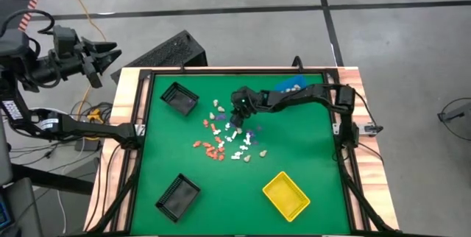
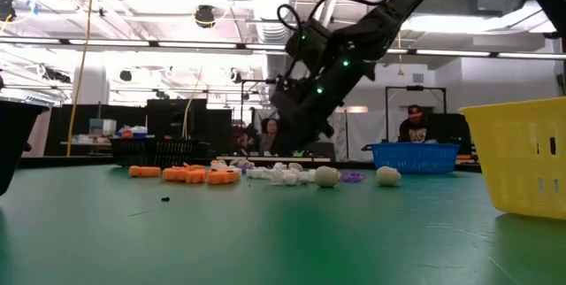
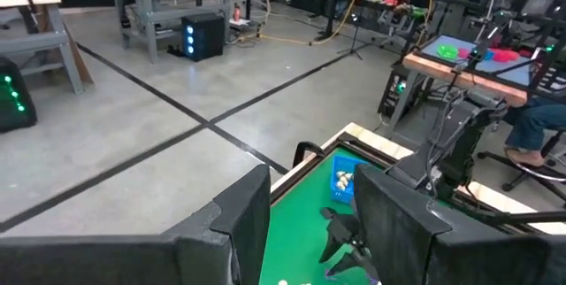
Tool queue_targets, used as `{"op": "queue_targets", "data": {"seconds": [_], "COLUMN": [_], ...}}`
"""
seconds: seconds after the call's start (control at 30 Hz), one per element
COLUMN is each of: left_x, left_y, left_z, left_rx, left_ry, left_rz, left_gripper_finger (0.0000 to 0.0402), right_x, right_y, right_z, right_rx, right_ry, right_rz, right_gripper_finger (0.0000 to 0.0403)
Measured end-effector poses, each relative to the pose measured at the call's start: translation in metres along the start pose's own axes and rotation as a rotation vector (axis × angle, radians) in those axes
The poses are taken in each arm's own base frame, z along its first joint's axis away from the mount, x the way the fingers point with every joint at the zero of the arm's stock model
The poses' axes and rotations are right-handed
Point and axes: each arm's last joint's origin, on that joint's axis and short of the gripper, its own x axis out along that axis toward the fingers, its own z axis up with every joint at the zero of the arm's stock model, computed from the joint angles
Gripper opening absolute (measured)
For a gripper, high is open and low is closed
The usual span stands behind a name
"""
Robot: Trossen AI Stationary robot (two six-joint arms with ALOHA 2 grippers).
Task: Sort Halloween decoration
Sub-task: Put the purple spider toy into the top black basket
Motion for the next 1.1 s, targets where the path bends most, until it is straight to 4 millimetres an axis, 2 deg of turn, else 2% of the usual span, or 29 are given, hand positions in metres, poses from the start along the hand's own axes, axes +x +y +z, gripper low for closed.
{"op": "queue_targets", "data": {"seconds": [0.17,0.4,0.53,0.77,0.93,1.1], "left_x": [0.000,0.000,0.000,0.000,0.000,0.000], "left_y": [0.000,0.000,0.000,0.000,0.000,0.000], "left_z": [0.000,0.000,0.000,0.000,0.000,0.000], "left_rx": [0.000,0.000,0.000,0.000,0.000,-0.001], "left_ry": [0.000,0.000,0.000,0.001,0.001,0.001], "left_rz": [0.000,0.000,0.000,0.000,0.000,0.000], "left_gripper_finger": [0.0153,0.0153,0.0153,0.0153,0.0153,0.0153], "right_x": [0.013,0.022,0.022,0.022,0.017,0.001], "right_y": [0.000,0.001,0.003,0.002,0.003,-0.002], "right_z": [-0.014,-0.019,-0.022,-0.023,-0.019,-0.007], "right_rx": [-0.002,0.041,0.045,0.092,0.107,0.131], "right_ry": [0.059,0.075,0.091,0.097,0.086,0.047], "right_rz": [-0.005,-0.025,-0.043,-0.043,-0.035,-0.032], "right_gripper_finger": [0.0166,0.0162,0.0132,0.0032,0.0031,0.0031]}}
